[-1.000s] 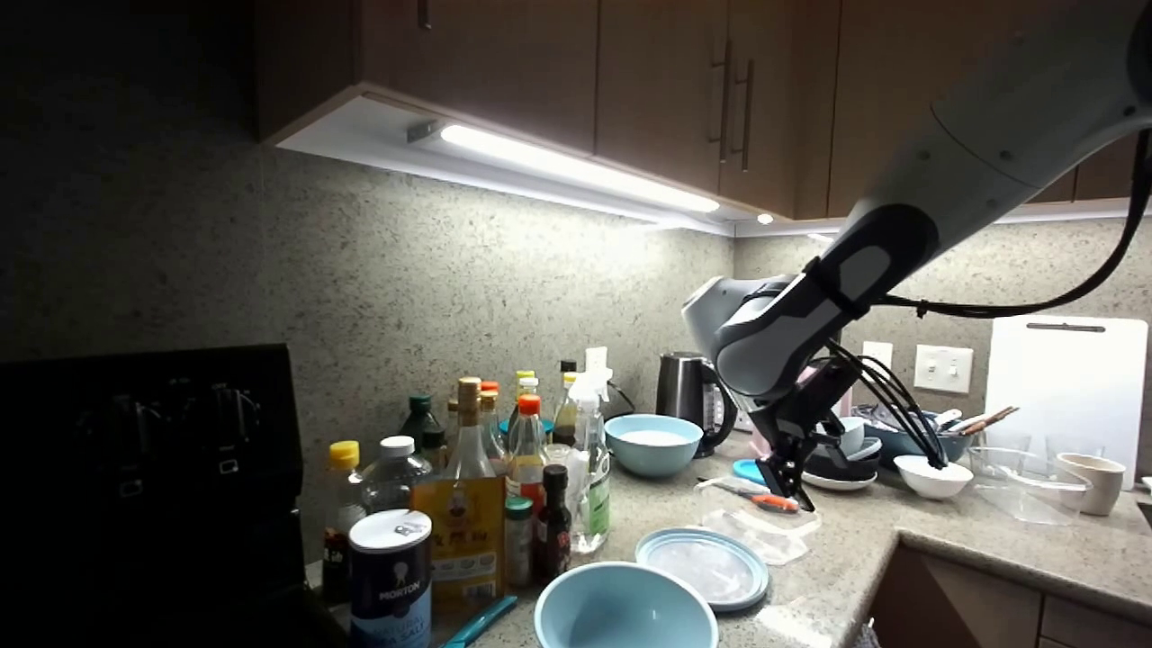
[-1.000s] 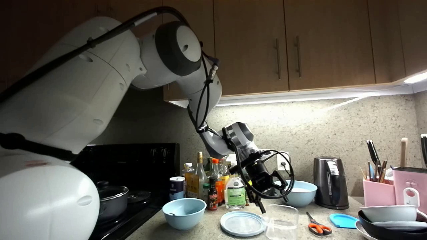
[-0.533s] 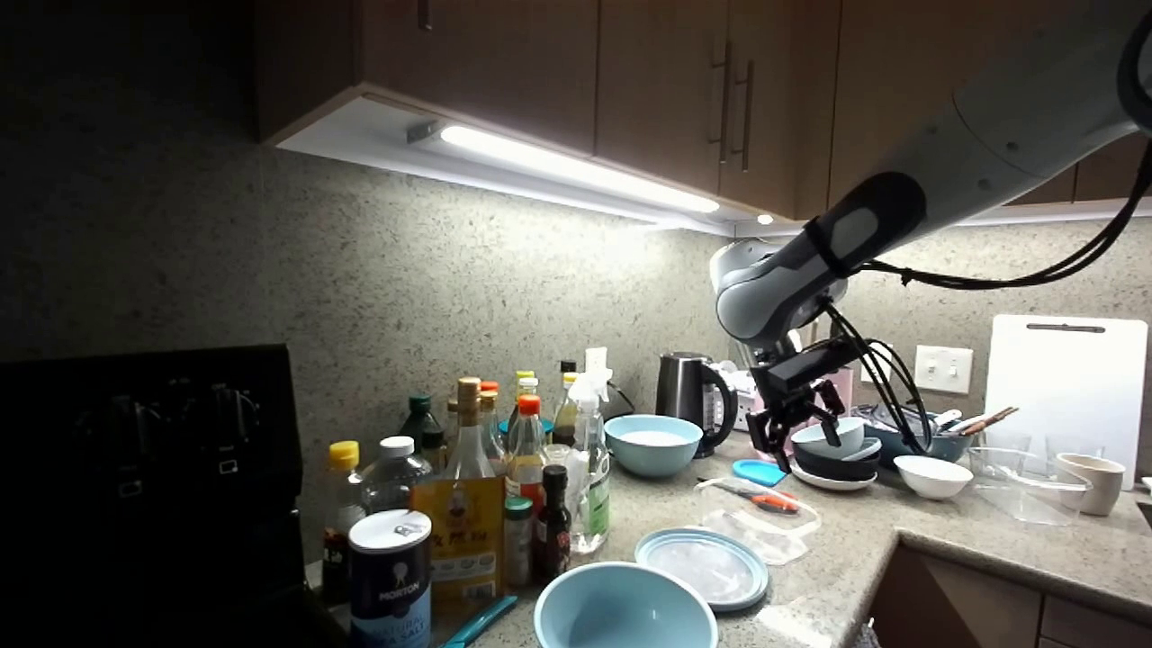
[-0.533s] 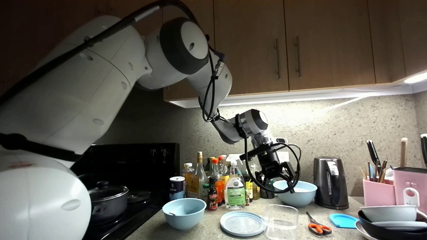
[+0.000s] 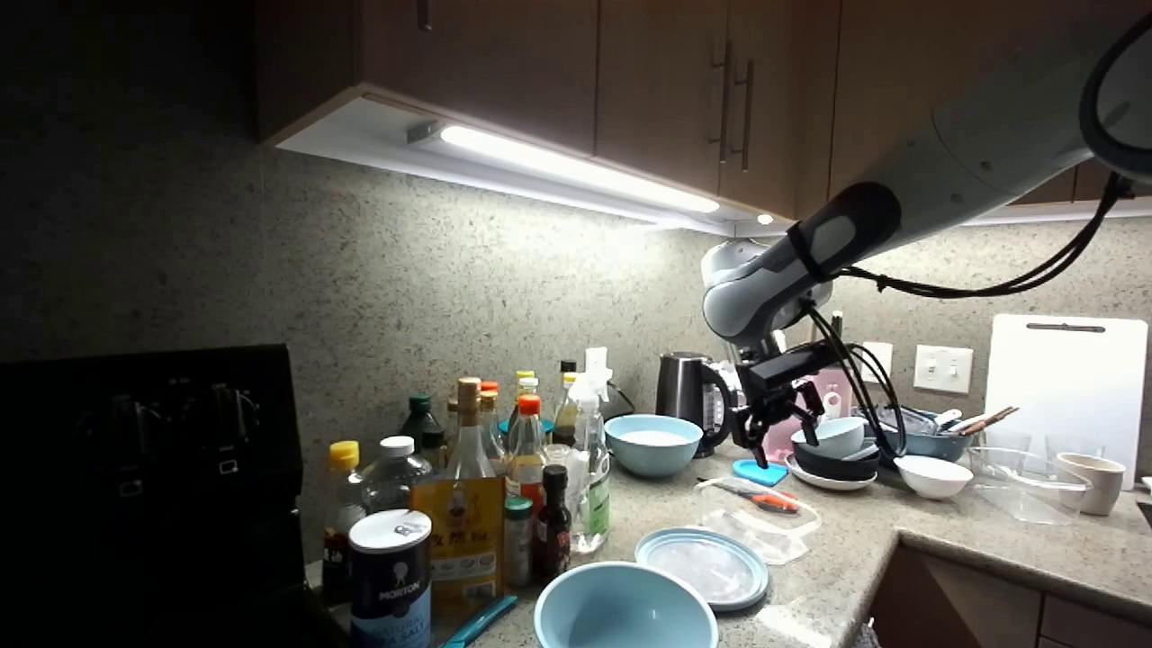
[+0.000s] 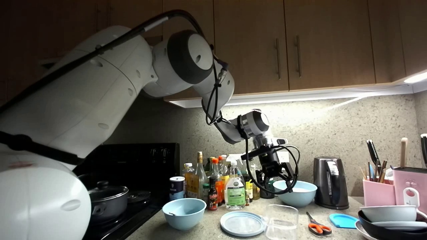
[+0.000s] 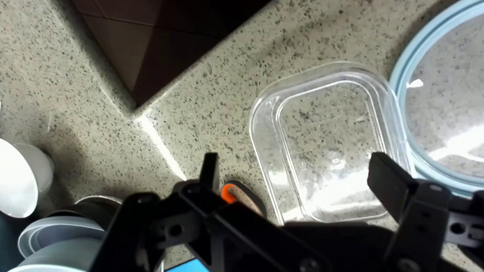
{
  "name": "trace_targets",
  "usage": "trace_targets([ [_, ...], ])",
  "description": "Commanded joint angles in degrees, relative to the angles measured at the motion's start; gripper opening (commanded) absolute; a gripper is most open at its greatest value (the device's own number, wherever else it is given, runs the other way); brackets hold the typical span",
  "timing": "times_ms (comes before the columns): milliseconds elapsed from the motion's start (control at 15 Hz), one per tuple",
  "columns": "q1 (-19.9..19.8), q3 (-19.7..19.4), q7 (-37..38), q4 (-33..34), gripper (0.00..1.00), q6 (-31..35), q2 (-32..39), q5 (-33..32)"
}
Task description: Pick up the spoon and put it in the bowl
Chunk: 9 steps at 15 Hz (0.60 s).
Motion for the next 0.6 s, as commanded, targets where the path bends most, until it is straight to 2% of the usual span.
trace_targets([
  [0, -0.9, 0.5, -1.7, 10.0, 1.00, -2.3, 6.3, 3.7],
  [200, -1.2, 0.2, -1.8, 19.1, 1.00, -7.8, 11.8, 5.6],
  [267, 0.0, -0.5, -0.2, 12.3, 1.00, -3.5, 7.9, 3.6],
  [533, 0.1, -0.6, -0.2, 14.1, 1.00, -4.0, 9.4, 3.8],
])
